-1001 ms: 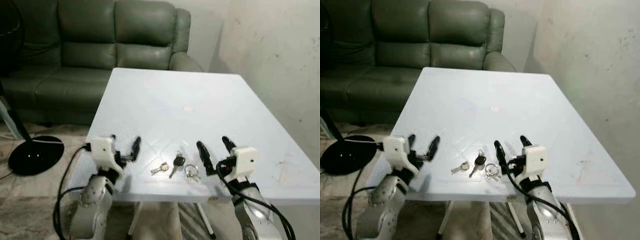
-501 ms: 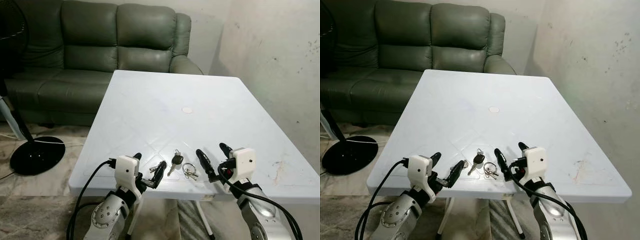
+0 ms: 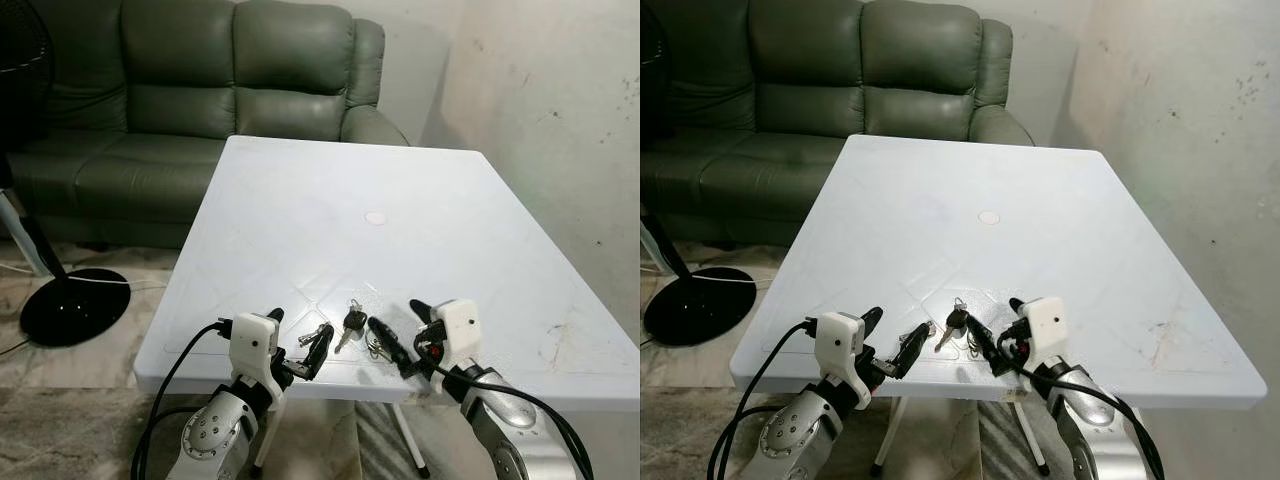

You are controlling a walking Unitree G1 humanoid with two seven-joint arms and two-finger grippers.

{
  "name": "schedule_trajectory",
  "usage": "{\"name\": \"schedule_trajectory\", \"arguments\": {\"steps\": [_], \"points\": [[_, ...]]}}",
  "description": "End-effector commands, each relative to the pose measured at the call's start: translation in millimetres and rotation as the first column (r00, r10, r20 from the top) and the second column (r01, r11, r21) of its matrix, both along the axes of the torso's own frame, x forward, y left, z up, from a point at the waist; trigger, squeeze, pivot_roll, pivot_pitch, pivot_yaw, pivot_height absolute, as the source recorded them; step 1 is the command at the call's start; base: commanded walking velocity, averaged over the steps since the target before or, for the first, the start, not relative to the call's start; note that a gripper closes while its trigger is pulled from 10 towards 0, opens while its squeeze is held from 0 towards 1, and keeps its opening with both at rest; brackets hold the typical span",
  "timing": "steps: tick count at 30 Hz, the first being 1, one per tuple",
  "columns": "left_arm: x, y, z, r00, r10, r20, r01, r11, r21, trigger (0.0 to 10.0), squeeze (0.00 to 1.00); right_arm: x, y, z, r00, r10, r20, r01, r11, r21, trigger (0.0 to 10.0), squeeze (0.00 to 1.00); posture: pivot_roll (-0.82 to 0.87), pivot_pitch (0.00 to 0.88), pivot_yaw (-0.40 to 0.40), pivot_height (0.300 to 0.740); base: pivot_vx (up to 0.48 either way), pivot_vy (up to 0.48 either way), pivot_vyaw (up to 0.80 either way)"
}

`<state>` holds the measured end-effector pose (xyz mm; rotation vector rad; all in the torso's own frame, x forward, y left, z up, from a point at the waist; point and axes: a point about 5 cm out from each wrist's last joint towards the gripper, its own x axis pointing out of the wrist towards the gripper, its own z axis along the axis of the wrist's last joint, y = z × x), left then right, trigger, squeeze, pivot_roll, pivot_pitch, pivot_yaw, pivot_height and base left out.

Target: Hang keys on a hook

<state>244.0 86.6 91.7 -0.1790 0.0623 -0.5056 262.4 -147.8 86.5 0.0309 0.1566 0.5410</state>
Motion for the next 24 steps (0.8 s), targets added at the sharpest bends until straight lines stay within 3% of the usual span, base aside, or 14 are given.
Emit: {"name": "schedule_trajectory", "arguments": {"steps": [1,13,14,16,17,18,19,20,21,22,24], "points": [[-0.4,-1.6,4,1.000,-0.004,0.011,0.004,1.000,-0.001,10.0,0.00,-2.5,2.2,2,1.000,0.026,0.006,-0.026,1.000,-0.015,10.0,0.00,0.02,0.024,-0.081,0.740,0.000,0.000,0.00],[2.0,-2.1,7,1.000,-0.002,0.009,0.003,1.000,-0.007,10.0,0.00,-16.5,13.2,-3,0.992,0.130,0.000,-0.130,0.991,-0.024,10.0,0.00,0.02,0.030,-0.077,0.740,0.000,0.000,0.00],[2.1,-2.0,7,1.000,-0.002,0.009,0.002,1.000,-0.007,10.0,0.00,-17.0,14.6,-3,0.991,0.134,0.002,-0.134,0.991,-0.027,9.2,0.00,0.02,0.030,-0.077,0.740,0.000,0.000,0.00],[2.1,-1.8,7,1.000,0.000,0.009,0.000,1.000,-0.006,10.0,0.00,-17.6,16.5,-4,0.990,0.138,0.003,-0.138,0.990,-0.032,8.9,0.00,0.02,0.030,-0.077,0.740,0.000,0.000,0.00],[2.1,-1.6,7,1.000,0.001,0.008,-0.001,1.000,-0.006,10.0,0.00,-17.7,18.0,-4,0.991,0.132,0.010,-0.131,0.991,-0.019,3.0,0.00,0.02,0.030,-0.077,0.740,0.000,0.000,0.00],[2.1,-1.6,7,1.000,0.001,0.008,-0.001,1.000,-0.006,10.0,0.00,-17.7,18.0,-4,0.991,0.132,0.010,-0.131,0.991,-0.019,3.0,0.00,0.02,0.030,-0.077,0.740,0.000,0.000,0.00],[2.6,-1.4,7,1.000,0.005,0.009,-0.005,1.000,-0.003,10.0,0.00,-16.3,18.9,-5,0.994,0.111,-0.003,-0.111,0.994,-0.022,9.0,0.00,0.02,0.030,-0.078,0.740,0.000,0.000,0.00],[2.6,-1.4,7,1.000,0.005,0.009,-0.005,1.000,-0.003,10.0,0.00,-16.3,18.9,-5,0.994,0.111,-0.003,-0.111,0.994,-0.022,9.0,0.00,0.02,0.030,-0.078,0.740,0.000,0.000,0.00],[2.8,-1.1,8,1.000,0.009,0.009,-0.009,1.000,-0.004,10.0,0.00,-14.7,19.6,-7,0.996,0.090,-0.017,-0.090,0.995,-0.038,10.0,0.00,0.02,0.030,-0.078,0.740,0.000,0.000,0.00],[3.0,-1.1,8,1.000,0.010,0.008,-0.010,1.000,-0.005,10.0,0.00,-14.5,20.2,-7,0.996,0.089,-0.021,-0.090,0.996,-0.029,9.1,0.00,0.03,0.030,-0.080,0.740,0.000,0.000,0.00],[3.1,-1.2,8,1.000,0.011,0.008,-0.010,1.000,-0.004,10.0,0.00,-14.4,20.7,-7,0.996,0.084,-0.025,-0.085,0.996,-0.022,9.4,0.00,0.03,0.030,-0.080,0.740,0.000,0.000,0.00]]}}
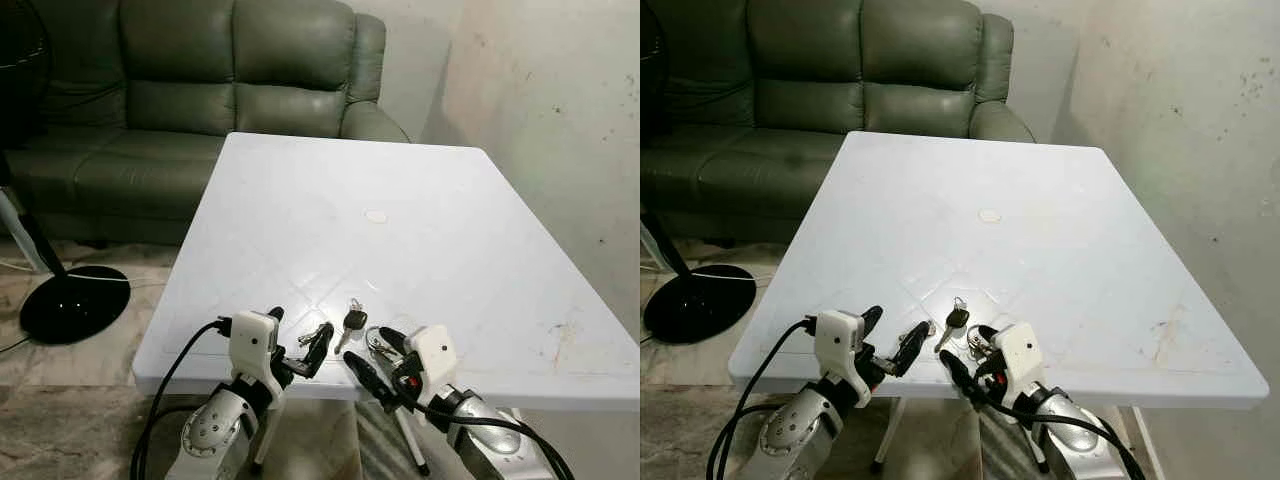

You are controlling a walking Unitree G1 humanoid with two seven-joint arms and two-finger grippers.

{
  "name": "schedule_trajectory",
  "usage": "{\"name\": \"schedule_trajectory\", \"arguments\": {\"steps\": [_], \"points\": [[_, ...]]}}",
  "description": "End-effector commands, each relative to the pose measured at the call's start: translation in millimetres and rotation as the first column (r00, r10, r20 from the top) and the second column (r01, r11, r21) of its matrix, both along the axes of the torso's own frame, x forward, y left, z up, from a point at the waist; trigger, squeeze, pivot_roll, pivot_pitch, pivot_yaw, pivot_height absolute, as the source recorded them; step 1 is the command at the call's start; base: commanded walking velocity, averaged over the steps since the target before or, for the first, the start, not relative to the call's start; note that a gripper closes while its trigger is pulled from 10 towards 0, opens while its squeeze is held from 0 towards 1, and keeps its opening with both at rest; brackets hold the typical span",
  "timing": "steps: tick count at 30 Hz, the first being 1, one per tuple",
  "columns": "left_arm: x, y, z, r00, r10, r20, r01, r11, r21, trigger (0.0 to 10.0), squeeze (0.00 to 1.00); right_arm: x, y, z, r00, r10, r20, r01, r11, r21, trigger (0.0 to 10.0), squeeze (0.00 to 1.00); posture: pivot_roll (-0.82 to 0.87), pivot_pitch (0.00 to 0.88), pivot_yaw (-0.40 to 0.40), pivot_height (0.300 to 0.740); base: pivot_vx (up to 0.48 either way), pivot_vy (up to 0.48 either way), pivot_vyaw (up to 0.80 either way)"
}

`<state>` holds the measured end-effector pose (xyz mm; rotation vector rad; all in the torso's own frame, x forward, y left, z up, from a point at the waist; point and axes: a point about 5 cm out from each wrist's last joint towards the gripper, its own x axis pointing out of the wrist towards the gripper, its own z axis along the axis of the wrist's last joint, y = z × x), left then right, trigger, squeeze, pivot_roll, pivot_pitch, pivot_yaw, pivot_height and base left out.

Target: Hang keys on a hook

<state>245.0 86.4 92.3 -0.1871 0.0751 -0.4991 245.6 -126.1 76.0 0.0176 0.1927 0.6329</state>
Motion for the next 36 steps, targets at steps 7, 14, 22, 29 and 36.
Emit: {"name": "schedule_trajectory", "arguments": {"steps": [7,14,22,29,36], "points": [[2.3,-1.1,7,1.000,0.011,0.024,-0.011,1.000,0.001,10.0,0.00,10.7,0.8,-1,0.992,-0.118,-0.034,0.117,0.992,-0.043,10.0,0.00,0.03,0.029,-0.082,0.740,0.000,0.000,0.00],[3.6,-0.7,8,1.000,0.016,0.024,-0.016,1.000,-0.002,10.0,0.00,13.1,-0.2,-3,0.988,-0.150,-0.030,0.146,0.984,-0.105,10.0,0.00,0.03,0.016,-0.084,0.740,0.000,0.000,0.00],[4.4,-0.8,8,0.999,0.023,0.025,-0.023,1.000,-0.001,10.0,0.00,7.7,-5.5,-4,0.993,-0.107,-0.040,0.102,0.989,-0.110,1.6,0.00,0.03,0.014,-0.086,0.740,0.000,0.000,0.00],[5.9,-0.2,9,0.999,0.028,0.024,-0.028,1.000,-0.005,10.0,0.00,8.6,-8.0,-1,0.993,-0.119,-0.020,0.116,0.987,-0.110,0.0,0.00,0.03,0.016,-0.086,0.740,0.000,0.000,0.00],[6.3,-0.1,9,0.999,0.030,0.020,-0.030,1.000,-0.006,10.0,0.00,7.4,-7.1,-1,0.992,-0.124,-0.023,0.121,0.989,-0.088,0.0,0.00,0.03,0.022,-0.083,0.740,0.000,0.000,0.00]]}}
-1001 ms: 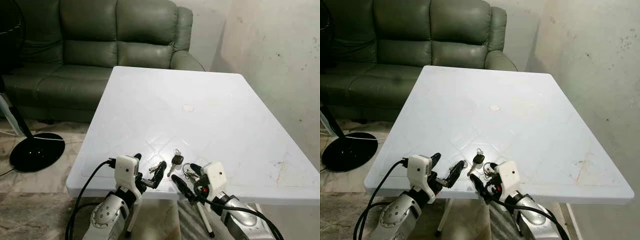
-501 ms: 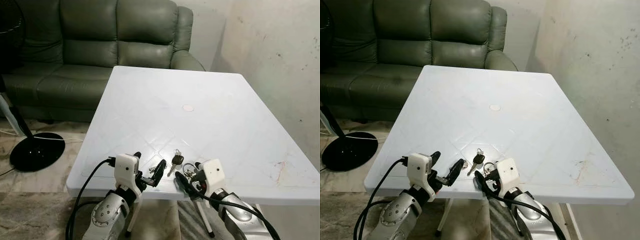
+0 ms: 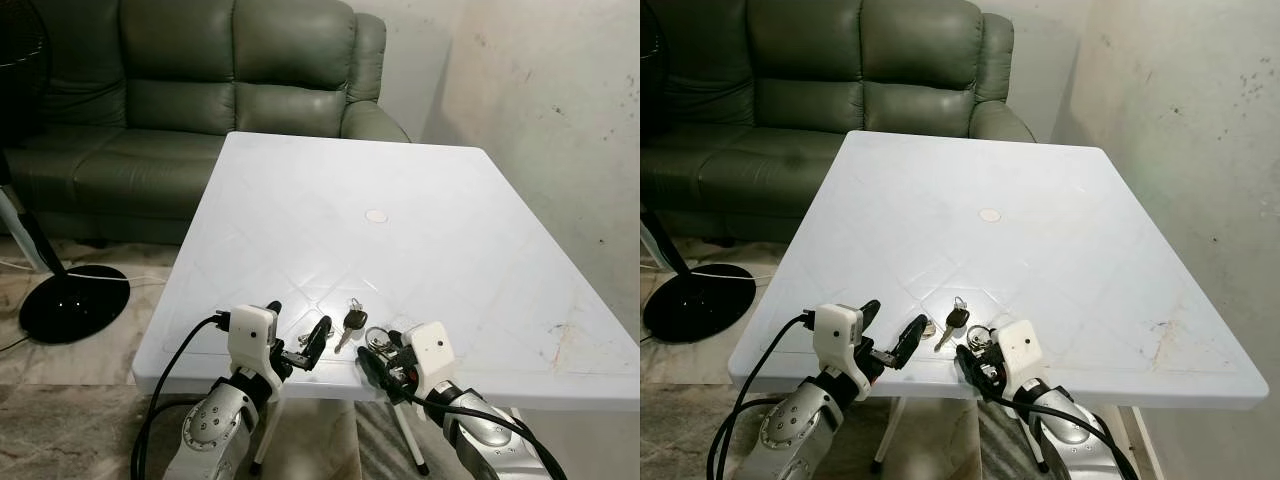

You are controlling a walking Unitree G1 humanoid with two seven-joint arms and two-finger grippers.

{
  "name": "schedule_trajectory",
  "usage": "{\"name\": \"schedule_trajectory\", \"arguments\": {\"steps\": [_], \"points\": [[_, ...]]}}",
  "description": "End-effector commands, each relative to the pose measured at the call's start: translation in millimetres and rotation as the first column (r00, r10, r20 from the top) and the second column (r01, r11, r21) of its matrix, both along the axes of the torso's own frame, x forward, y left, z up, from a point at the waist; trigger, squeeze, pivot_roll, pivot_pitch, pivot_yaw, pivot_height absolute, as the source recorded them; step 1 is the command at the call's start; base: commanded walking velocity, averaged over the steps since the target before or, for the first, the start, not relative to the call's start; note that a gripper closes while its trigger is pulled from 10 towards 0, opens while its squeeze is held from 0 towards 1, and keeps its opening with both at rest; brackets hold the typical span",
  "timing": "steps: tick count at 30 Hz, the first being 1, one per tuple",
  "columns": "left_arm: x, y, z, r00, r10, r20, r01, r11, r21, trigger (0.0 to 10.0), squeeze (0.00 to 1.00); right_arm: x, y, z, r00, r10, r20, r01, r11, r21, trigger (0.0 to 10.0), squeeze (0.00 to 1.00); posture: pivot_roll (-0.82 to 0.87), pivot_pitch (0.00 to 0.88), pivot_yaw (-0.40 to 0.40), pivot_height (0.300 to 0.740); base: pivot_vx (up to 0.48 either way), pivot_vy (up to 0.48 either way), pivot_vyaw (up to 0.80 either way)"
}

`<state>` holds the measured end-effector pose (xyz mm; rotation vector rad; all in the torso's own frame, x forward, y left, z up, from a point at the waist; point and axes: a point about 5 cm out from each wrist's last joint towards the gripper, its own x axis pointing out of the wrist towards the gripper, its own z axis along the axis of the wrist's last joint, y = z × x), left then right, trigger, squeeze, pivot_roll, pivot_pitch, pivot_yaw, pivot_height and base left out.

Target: Hang keys on a hook

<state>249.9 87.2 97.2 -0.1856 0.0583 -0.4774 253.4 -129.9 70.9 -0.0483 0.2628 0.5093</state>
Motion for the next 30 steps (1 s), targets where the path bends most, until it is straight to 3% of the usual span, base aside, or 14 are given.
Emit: {"name": "schedule_trajectory", "arguments": {"steps": [1,5,6,12,13,15,16,18,19,20,30], "points": [[1.3,-1.0,3.4,1.000,0.006,0.005,-0.006,1.000,-0.005,10.0,0.00,-0.2,-3.2,4.8,1.000,-0.007,0.027,0.007,1.000,-0.001,0.0,0.00,0.03,0.022,-0.083,0.740,0.000,0.000,0.00],[2.0,-1.2,3.8,1.000,0.007,0.004,-0.007,1.000,-0.005,10.0,0.00,0.2,-2.5,4.9,1.000,-0.007,0.022,0.007,1.000,0.000,0.0,0.00,0.03,0.025,-0.082,0.740,0.000,0.000,0.00],[2.1,-1.2,3.9,1.000,0.009,0.005,-0.009,1.000,-0.005,10.0,0.00,0.2,-1.9,5.2,1.000,-0.008,0.024,0.007,1.000,0.004,1.5,0.00,0.03,0.025,-0.082,0.740,0.000,0.000,0.00],[3.3,-0.9,5.1,1.000,0.013,0.006,-0.013,1.000,-0.011,10.0,0.00,1.1,-0.9,5.7,1.000,-0.005,0.028,0.005,1.000,0.003,2.8,0.00,0.03,0.025,-0.084,0.740,0.000,0.000,0.00],[3.4,-0.8,5.3,1.000,0.014,0.006,-0.014,1.000,-0.012,10.0,0.00,1.1,-0.7,5.7,1.000,-0.004,0.027,0.004,1.000,0.004,2.4,0.00,0.03,0.025,-0.084,0.740,0.000,0.000,0.00],[3.6,-0.7,5.4,1.000,0.015,0.005,-0.015,1.000,-0.013,10.0,0.00,1.0,-0.1,6.2,0.999,0.001,0.032,-0.001,1.000,0.003,2.4,0.00,0.03,0.025,-0.084,0.740,0.000,0.000,0.00],[3.5,-0.8,5.3,1.000,0.016,0.004,-0.016,1.000,-0.014,10.0,0.00,0.7,0.1,5.5,1.000,0.007,0.022,-0.007,1.000,0.003,4.0,0.00,0.03,0.025,-0.084,0.740,0.000,0.000,0.00],[3.5,-0.8,5.4,1.000,0.017,0.004,-0.017,1.000,-0.015,10.0,0.00,0.2,0.6,5.4,1.000,0.015,0.020,-0.015,1.000,0.004,4.3,0.00,0.03,0.025,-0.084,0.740,0.000,0.000,0.00],[3.4,-0.7,5.3,1.000,0.018,0.003,-0.018,1.000,-0.017,10.0,0.00,-0.8,1.8,5.4,0.999,0.030,0.020,-0.030,1.000,0.001,9.2,0.00,0.03,0.025,-0.084,0.740,0.000,0.000,0.00],[3.4,-0.6,5.3,1.000,0.019,0.003,-0.019,1.000,-0.018,10.0,0.00,-1.4,2.4,4.9,0.999,0.038,0.011,-0.038,0.999,-0.001,10.0,0.00,0.03,0.025,-0.084,0.740,0.000,0.000,0.00],[4.6,-0.3,6.2,1.000,0.023,0.003,-0.023,0.999,-0.025,10.0,0.00,-0.7,2.1,3.2,0.999,0.048,-0.009,-0.048,0.998,-0.031,10.0,0.00,0.03,0.026,-0.087,0.740,0.000,0.000,0.00]]}}
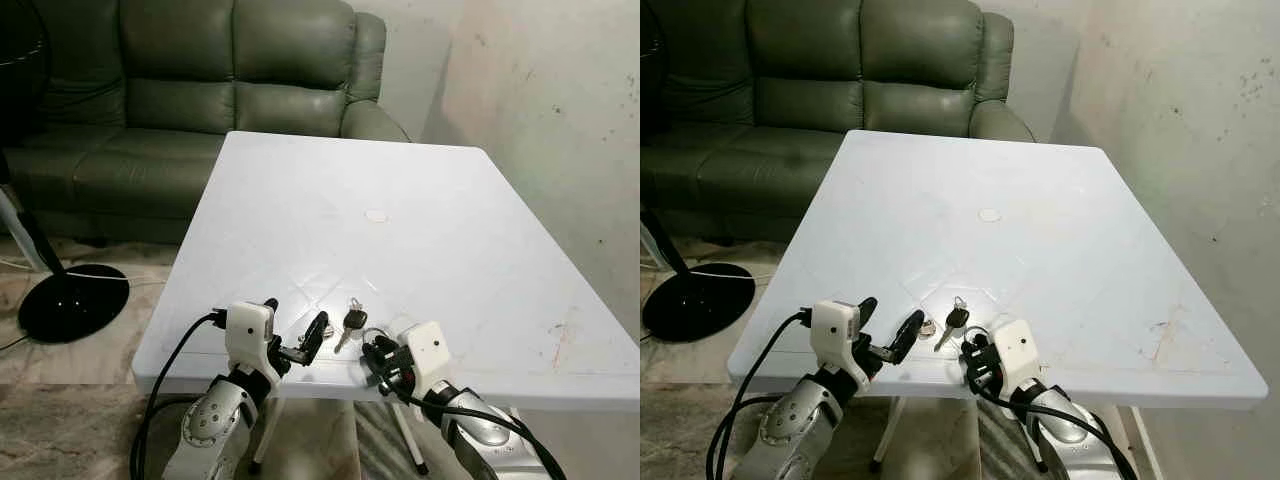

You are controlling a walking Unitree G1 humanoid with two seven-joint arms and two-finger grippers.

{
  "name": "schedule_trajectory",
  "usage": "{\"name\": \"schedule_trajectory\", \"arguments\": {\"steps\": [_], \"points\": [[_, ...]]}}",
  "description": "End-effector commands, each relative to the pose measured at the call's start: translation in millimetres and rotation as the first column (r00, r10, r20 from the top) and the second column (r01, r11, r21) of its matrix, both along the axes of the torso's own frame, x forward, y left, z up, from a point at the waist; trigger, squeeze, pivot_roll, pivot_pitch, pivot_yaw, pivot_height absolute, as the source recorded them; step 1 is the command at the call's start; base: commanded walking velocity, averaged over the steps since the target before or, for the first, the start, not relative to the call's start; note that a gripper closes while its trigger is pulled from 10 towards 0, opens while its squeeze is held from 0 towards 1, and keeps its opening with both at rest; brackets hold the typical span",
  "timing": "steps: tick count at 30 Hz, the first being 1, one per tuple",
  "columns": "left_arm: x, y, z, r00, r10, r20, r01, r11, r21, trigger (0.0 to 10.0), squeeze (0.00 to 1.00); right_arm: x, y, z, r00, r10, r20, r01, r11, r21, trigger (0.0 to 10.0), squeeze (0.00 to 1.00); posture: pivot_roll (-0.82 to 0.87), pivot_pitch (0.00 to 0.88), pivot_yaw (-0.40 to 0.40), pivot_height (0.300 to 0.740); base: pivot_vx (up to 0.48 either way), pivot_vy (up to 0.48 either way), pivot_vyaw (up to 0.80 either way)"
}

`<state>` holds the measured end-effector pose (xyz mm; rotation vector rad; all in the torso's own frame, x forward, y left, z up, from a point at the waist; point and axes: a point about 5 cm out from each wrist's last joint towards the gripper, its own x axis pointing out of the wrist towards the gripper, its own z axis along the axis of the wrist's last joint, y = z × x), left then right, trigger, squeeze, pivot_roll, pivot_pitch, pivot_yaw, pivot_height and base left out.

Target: Hang keys on a hook

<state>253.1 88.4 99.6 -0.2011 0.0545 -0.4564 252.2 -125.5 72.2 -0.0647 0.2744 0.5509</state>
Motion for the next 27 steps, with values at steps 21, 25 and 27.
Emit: {"name": "schedule_trajectory", "arguments": {"steps": [21,25,27], "points": [[3.8,-1.1,5.0,1.000,0.004,0.010,-0.004,1.000,-0.013,10.0,0.00,-0.3,-4.9,6.1,0.997,-0.004,0.080,0.009,0.998,-0.055,0.0,0.00,0.03,0.014,-0.086,0.740,0.000,0.000,0.00],[4.0,-0.8,5.1,1.000,0.007,0.009,-0.007,1.000,-0.015,10.0,0.00,0.3,-5.5,6.5,0.996,-0.013,0.089,0.018,0.999,-0.048,0.0,0.00,0.03,0.014,-0.086,0.740,0.000,0.000,0.00],[3.9,-0.7,5.0,1.000,0.007,0.008,-0.007,1.000,-0.016,10.0,0.00,1.0,-6.5,6.7,0.995,-0.025,0.092,0.029,0.999,-0.039,0.0,0.00,0.03,0.014,-0.086,0.740,0.000,0.000,0.00]]}}
